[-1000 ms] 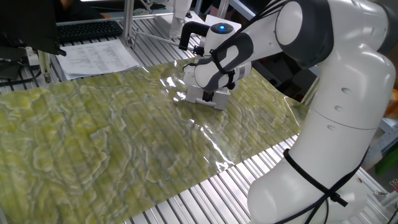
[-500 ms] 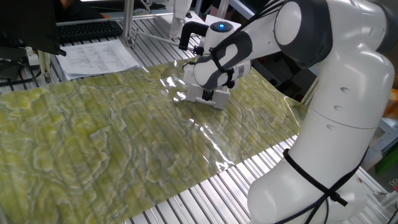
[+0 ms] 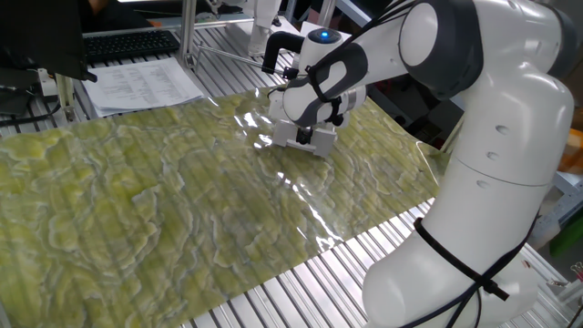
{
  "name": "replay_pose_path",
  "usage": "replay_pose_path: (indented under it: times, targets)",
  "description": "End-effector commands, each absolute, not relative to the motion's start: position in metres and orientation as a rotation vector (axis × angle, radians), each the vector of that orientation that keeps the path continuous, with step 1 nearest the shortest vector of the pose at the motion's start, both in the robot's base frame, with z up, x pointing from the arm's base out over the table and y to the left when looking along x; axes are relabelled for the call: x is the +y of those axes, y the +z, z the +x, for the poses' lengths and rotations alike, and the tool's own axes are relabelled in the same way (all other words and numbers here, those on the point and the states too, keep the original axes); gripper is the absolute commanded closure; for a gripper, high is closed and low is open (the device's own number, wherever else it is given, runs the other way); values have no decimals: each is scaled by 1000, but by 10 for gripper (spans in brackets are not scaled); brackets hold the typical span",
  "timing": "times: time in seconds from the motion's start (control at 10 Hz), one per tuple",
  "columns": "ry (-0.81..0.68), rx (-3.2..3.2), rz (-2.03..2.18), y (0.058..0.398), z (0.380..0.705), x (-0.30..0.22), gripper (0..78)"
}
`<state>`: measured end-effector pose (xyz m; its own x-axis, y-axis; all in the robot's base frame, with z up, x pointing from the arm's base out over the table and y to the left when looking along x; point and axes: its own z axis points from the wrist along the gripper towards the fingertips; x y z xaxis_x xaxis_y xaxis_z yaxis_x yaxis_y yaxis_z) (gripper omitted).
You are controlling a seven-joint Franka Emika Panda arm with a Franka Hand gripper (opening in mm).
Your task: Grasp the handle and close the drawer
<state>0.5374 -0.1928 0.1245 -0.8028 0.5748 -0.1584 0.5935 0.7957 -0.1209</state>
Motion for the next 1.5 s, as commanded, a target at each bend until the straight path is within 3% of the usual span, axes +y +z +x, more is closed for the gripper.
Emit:
replay_pose_path:
  times: [0.1,1.5]
  targets:
    - [-244,2873,932,127,545,-199,765]
    - [-240,2894,882,131,564,-224,765]
